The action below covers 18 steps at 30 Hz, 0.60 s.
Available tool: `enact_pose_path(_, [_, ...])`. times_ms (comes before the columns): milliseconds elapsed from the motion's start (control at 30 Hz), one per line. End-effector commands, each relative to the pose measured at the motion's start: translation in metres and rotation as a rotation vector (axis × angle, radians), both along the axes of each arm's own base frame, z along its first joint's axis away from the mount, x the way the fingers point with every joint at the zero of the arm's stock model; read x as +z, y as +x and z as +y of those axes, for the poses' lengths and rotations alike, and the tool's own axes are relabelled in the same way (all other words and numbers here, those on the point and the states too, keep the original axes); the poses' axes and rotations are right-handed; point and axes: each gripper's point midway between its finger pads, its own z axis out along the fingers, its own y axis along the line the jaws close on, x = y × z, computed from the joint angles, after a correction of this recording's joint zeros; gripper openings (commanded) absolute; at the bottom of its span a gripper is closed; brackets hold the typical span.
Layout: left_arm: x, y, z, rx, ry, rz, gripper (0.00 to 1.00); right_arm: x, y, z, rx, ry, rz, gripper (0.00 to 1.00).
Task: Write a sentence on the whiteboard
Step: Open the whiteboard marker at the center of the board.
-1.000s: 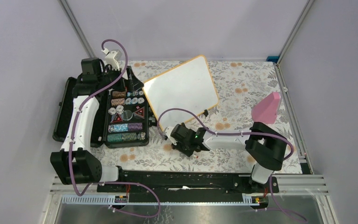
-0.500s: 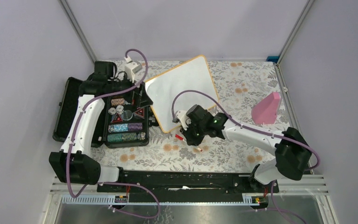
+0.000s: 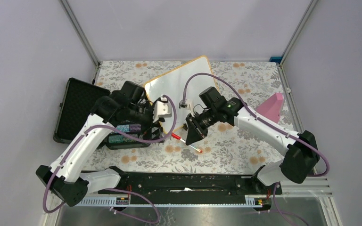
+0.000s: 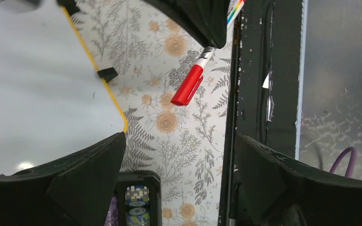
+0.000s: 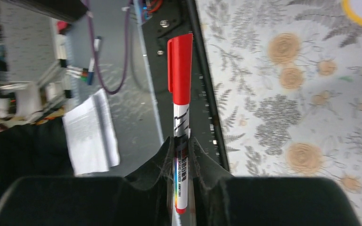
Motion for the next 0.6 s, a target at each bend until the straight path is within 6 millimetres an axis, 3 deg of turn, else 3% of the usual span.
enact_pose_path(0, [-0.003, -0.007, -0.009, -0.117, 0.042, -0.113, 0.95, 0.034, -0.029, -0.001, 0.102, 0.129, 0.194, 0.0])
enact_pose_path(133, [-0.019, -0.005, -0.02, -0.169, 0.132, -0.167, 0.84, 0.038, -0.035, 0.002, 0.129, 0.157, 0.255, 0.0])
enact_pose_path(333, [-0.013, 0.002, -0.037, -0.204, 0.203, -0.341, 0.71, 0.033, -0.037, 0.005, 0.122, 0.154, 0.334, 0.0])
enact_pose_path(567, [-0.018, -0.023, -0.044, -0.341, 0.243, -0.394, 0.6, 0.032, -0.036, 0.008, 0.123, 0.155, 0.381, 0.0])
